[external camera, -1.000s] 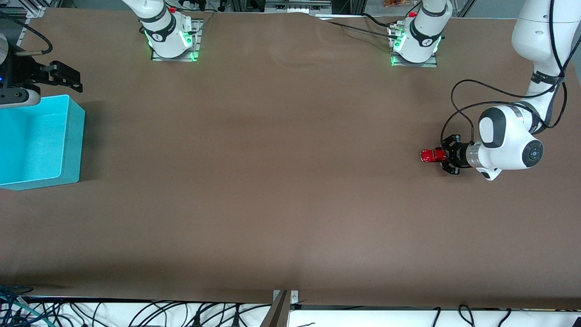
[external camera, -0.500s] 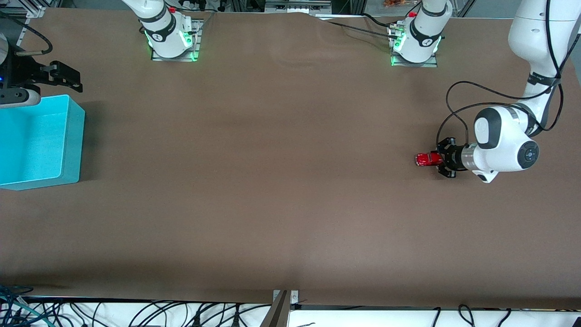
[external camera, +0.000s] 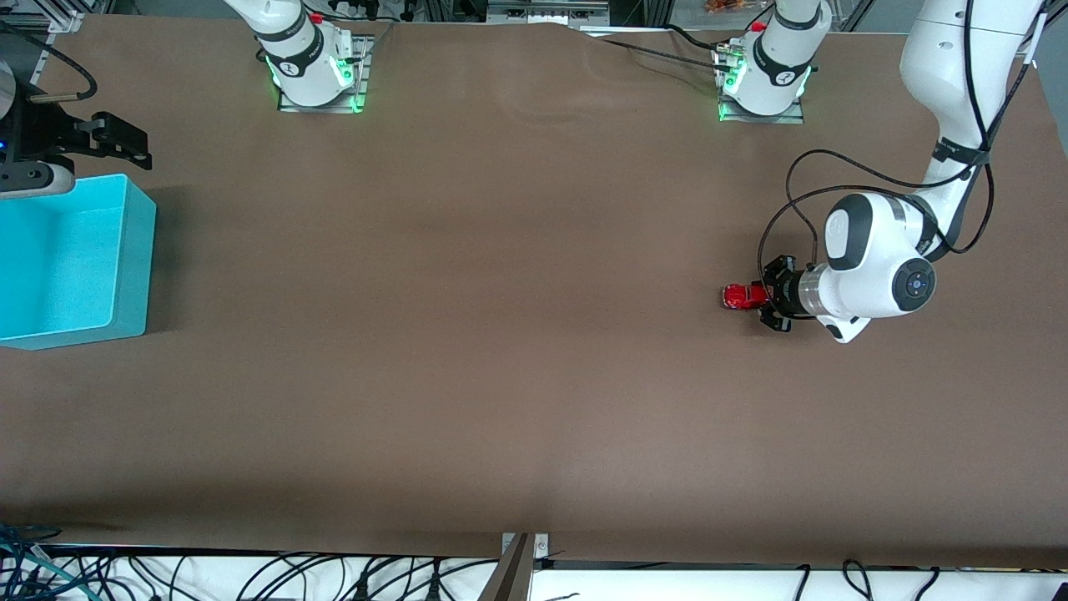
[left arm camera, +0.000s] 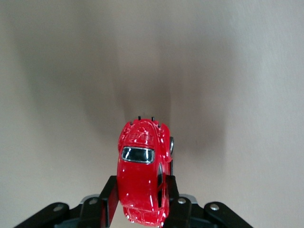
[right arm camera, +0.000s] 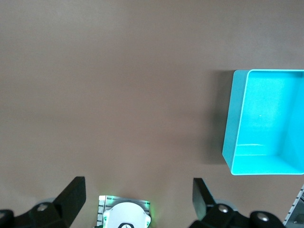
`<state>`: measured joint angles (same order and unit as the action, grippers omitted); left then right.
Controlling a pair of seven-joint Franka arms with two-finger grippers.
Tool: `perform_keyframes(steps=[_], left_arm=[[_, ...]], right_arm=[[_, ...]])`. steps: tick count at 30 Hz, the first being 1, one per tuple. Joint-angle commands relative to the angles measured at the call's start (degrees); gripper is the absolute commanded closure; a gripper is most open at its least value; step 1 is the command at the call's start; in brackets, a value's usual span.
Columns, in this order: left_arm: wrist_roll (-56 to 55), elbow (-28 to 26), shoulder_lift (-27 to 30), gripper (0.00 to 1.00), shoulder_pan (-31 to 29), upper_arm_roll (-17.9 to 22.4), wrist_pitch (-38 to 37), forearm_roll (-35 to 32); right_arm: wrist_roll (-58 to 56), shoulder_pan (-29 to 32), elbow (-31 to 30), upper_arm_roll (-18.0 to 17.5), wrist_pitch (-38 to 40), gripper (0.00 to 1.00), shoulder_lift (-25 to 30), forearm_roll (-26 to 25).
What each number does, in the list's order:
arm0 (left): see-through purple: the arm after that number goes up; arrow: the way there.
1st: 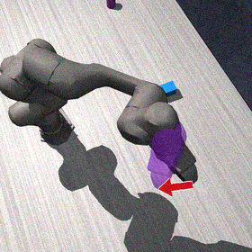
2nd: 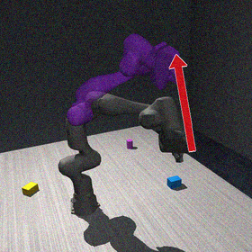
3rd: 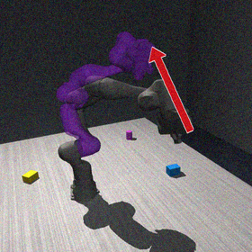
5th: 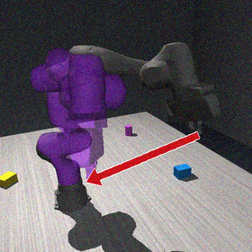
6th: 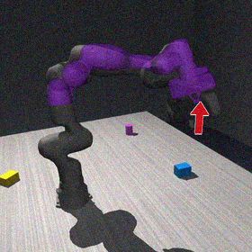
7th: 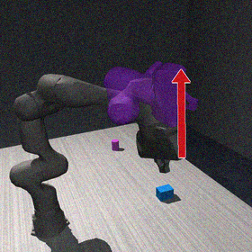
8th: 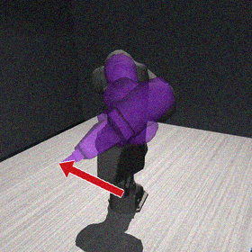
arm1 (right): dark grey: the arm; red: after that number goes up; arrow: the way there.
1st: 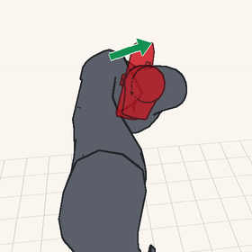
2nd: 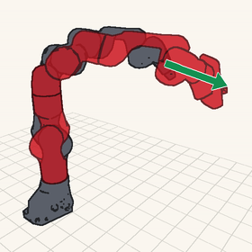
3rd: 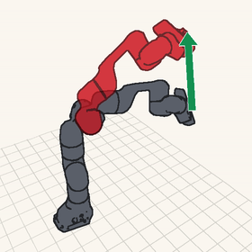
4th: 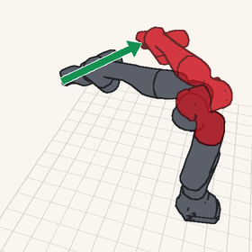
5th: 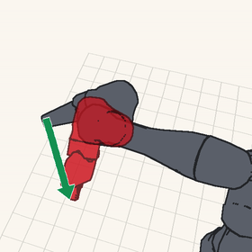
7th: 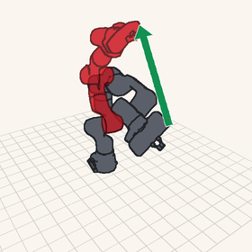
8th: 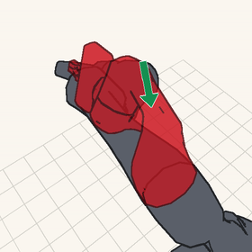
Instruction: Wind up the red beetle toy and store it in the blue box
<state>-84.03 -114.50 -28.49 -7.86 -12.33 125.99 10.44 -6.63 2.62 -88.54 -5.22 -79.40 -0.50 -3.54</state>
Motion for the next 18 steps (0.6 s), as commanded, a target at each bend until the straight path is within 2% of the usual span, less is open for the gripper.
perform_keyframes(steps=[1,9,18], left_arm=[[0.10,0.15,-1.03,1.00,-0.13,0.11,1.54,0.81],[0.10,0.24,-2.18,1.00,-0.66,0.64,1.62,0.98],[0.71,0.94,-3.50,1.00,-0.66,3.62,1.71,0.72]], right_arm=[[-0.23,-0.08,0.47,-0.32,0.48,0.00,0.15,-1.21],[-0.23,-0.08,0.47,-0.32,0.47,0.00,0.15,-1.21],[-0.23,-0.08,0.47,-0.32,0.47,0.00,0.15,-1.21]])
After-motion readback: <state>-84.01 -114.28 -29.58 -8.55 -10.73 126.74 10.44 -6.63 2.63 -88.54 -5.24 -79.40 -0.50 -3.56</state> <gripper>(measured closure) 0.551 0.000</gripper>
